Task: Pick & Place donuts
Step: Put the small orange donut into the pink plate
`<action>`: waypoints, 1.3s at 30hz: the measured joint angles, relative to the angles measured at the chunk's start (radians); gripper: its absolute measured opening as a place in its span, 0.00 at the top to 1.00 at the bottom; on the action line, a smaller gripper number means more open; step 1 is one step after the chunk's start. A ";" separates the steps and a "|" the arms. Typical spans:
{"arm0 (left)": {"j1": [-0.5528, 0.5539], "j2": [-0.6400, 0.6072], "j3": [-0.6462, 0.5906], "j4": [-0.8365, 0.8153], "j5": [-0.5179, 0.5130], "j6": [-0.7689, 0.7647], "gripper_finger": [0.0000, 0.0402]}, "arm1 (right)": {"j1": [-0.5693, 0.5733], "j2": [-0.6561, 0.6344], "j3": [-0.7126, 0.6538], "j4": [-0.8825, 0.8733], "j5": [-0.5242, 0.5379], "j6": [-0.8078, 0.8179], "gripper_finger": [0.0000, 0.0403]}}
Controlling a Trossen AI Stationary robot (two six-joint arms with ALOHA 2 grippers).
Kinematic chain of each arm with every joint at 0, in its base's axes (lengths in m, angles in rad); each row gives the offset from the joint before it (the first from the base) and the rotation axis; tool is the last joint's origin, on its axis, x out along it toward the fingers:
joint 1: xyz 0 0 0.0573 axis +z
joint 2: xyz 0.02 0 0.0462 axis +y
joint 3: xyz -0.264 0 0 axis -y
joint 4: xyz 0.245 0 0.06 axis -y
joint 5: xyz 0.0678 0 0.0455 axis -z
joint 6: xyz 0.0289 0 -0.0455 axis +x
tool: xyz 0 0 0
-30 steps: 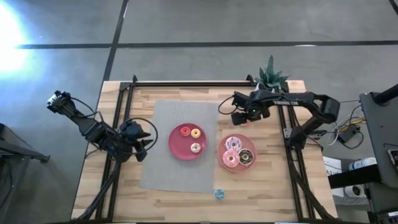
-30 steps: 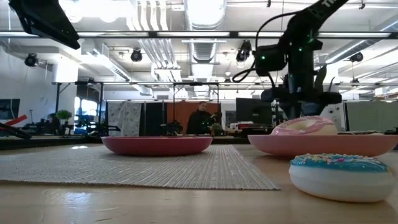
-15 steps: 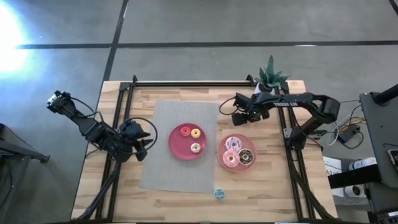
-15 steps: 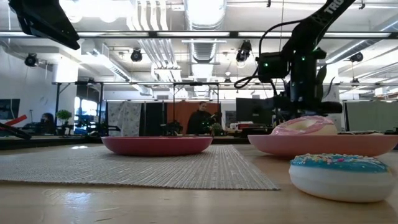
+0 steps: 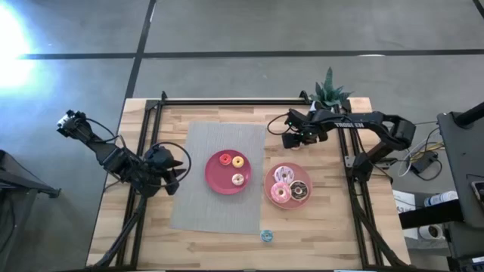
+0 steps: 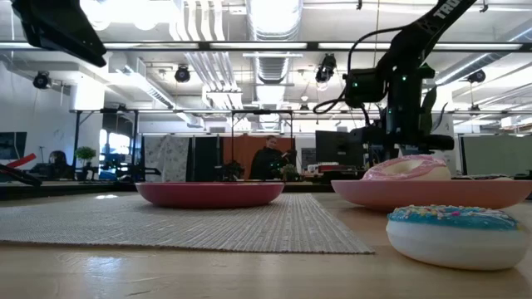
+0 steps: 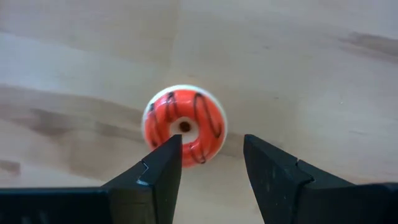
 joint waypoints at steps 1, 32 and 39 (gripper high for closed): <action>0.000 0.000 0.000 -0.004 0.000 -0.002 0.71 | -0.006 0.008 0.000 0.000 0.001 -0.002 0.60; 0.005 0.000 0.000 -0.051 -0.042 -0.109 0.71 | 0.264 0.154 0.354 0.189 -0.049 -0.082 0.97; 0.005 -0.006 0.000 -0.100 -0.025 -0.169 0.71 | 0.388 0.406 0.650 0.170 -0.148 -0.081 0.97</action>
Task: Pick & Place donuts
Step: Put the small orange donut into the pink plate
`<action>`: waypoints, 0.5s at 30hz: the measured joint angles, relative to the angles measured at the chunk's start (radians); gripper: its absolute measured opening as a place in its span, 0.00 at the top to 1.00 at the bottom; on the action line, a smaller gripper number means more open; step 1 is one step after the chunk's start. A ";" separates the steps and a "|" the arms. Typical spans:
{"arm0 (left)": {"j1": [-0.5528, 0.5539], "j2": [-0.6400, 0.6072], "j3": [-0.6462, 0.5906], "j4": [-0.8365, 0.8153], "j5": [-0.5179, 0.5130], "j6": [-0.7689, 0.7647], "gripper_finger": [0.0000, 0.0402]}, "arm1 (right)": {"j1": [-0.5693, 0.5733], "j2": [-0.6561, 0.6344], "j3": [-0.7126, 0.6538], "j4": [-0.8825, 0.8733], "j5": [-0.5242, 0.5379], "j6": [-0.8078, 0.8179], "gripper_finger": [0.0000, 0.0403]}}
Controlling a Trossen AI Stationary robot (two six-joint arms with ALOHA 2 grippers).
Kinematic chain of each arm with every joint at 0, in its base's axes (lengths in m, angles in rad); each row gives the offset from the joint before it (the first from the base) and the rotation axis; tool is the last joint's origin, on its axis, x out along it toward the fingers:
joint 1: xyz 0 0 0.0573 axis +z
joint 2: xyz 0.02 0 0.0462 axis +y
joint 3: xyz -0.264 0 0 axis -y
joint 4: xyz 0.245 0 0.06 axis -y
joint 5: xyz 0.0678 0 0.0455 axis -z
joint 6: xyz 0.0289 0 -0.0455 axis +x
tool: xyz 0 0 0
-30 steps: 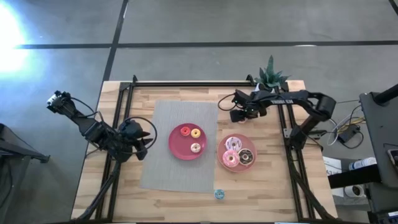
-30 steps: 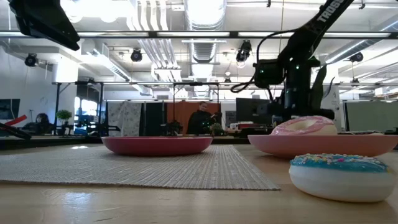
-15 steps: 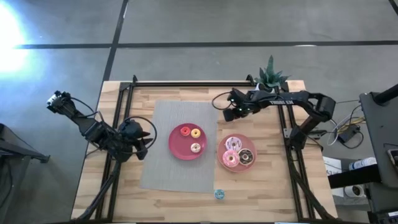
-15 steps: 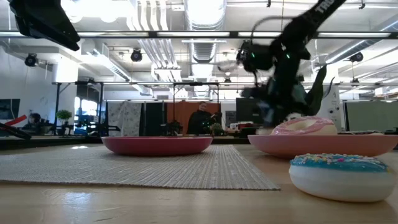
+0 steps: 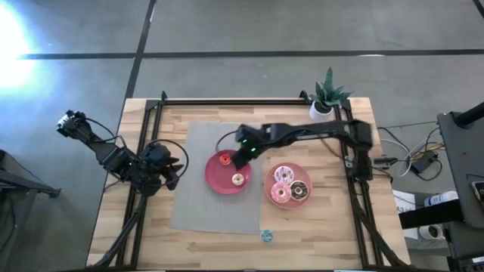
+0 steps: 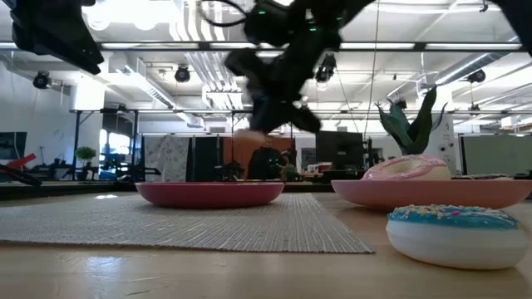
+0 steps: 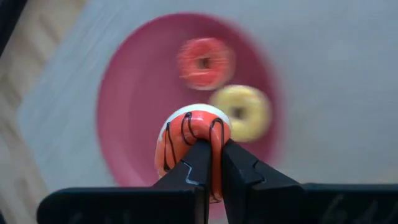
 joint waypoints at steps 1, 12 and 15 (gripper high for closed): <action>0.000 0.000 0.000 0.000 0.007 0.000 0.71 | 0.015 0.036 0.039 0.001 -0.008 0.000 0.97; -0.001 -0.003 0.000 -0.004 0.048 0.001 0.71 | 0.144 0.362 0.480 -0.242 -0.013 -0.065 0.97; -0.003 -0.003 0.000 -0.011 0.058 0.002 0.71 | 0.161 0.414 0.564 -0.291 0.017 -0.091 0.97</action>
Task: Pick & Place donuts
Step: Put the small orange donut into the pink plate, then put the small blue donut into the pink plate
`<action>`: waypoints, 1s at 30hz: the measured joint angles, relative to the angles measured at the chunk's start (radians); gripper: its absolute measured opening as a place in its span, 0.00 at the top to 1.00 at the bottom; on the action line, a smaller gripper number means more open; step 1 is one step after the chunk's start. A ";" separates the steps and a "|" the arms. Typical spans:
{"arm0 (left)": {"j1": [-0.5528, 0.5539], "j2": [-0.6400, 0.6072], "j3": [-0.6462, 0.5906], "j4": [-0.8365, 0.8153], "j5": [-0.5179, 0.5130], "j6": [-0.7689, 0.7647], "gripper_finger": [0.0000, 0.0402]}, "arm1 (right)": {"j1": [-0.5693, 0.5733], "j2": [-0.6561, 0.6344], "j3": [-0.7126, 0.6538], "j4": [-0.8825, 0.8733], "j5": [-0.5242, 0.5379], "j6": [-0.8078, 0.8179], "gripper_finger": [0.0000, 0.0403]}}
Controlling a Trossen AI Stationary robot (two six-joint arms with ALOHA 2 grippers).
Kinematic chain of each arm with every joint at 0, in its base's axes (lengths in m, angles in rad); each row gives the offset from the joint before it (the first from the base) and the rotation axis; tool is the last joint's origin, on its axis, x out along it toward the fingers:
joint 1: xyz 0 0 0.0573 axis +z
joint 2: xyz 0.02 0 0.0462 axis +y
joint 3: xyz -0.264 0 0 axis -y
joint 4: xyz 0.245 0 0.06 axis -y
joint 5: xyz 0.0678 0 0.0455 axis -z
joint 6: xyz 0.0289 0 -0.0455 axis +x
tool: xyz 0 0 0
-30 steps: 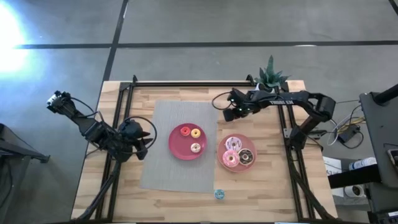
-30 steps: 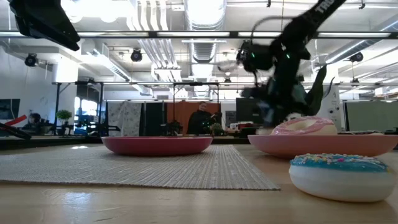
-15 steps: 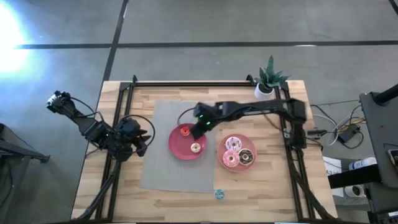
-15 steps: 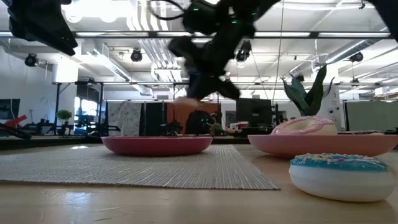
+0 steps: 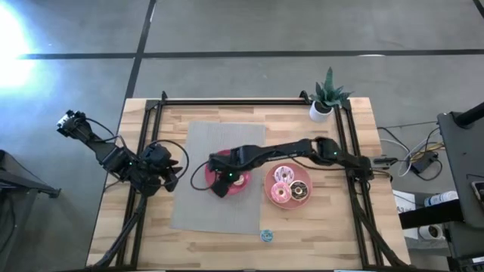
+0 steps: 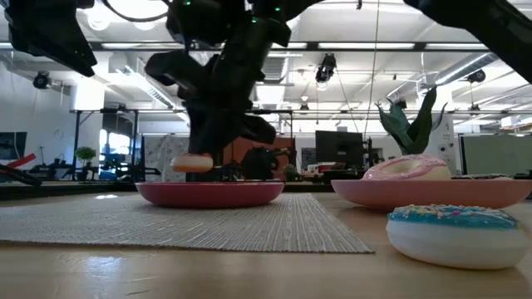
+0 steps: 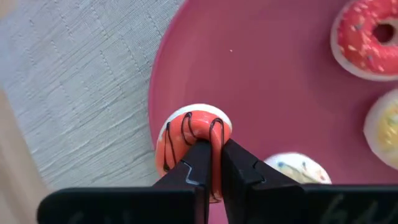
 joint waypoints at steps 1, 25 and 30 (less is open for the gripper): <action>-0.001 0.000 0.000 -0.001 0.000 0.000 0.71 | 0.003 0.015 0.023 -0.012 0.007 -0.007 0.97; -0.024 -0.001 0.000 -0.009 0.002 0.005 0.71 | 0.028 0.061 0.134 -0.205 0.183 -0.228 0.51; -0.024 -0.001 0.000 -0.009 0.002 0.005 0.71 | 0.071 -0.001 0.134 -0.251 0.185 -0.375 0.51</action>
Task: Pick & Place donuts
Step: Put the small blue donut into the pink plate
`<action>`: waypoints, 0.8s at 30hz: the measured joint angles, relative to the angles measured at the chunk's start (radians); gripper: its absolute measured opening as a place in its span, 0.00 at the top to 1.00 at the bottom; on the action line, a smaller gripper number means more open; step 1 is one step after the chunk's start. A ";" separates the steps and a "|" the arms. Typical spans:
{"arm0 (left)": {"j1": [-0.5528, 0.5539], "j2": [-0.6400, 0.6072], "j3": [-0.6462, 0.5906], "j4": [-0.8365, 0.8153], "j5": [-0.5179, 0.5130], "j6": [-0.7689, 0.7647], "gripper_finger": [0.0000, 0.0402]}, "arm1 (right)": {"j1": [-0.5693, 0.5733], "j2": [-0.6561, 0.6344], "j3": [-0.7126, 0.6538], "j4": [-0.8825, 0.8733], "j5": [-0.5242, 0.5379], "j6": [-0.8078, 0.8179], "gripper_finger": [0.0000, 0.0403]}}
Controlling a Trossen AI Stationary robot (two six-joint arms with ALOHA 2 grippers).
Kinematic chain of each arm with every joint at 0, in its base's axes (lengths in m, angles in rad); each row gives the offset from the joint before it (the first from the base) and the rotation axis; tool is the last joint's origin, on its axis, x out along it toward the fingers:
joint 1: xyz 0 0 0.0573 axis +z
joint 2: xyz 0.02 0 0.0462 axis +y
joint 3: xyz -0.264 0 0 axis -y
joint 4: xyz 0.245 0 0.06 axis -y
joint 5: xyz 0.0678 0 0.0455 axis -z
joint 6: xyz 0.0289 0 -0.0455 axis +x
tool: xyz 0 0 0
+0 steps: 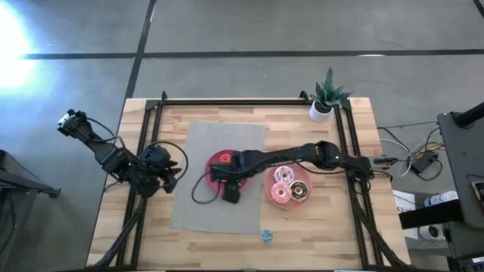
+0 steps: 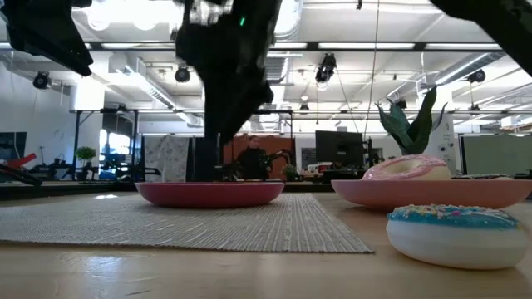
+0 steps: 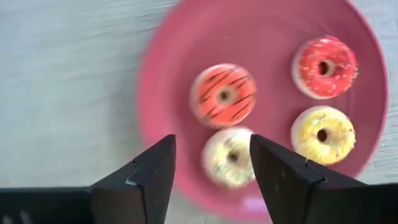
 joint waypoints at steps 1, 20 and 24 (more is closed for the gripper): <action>0.000 0.000 0.000 0.000 0.000 0.000 0.71 | 0.010 -0.014 -0.003 -0.012 -0.001 -0.019 0.52; 0.000 0.001 0.000 0.007 -0.008 0.077 0.71 | 0.288 -0.351 -0.542 0.181 -0.190 0.031 0.57; 0.000 0.001 0.000 0.010 -0.008 0.082 0.71 | 0.337 -0.339 -0.609 0.264 -0.253 0.078 0.55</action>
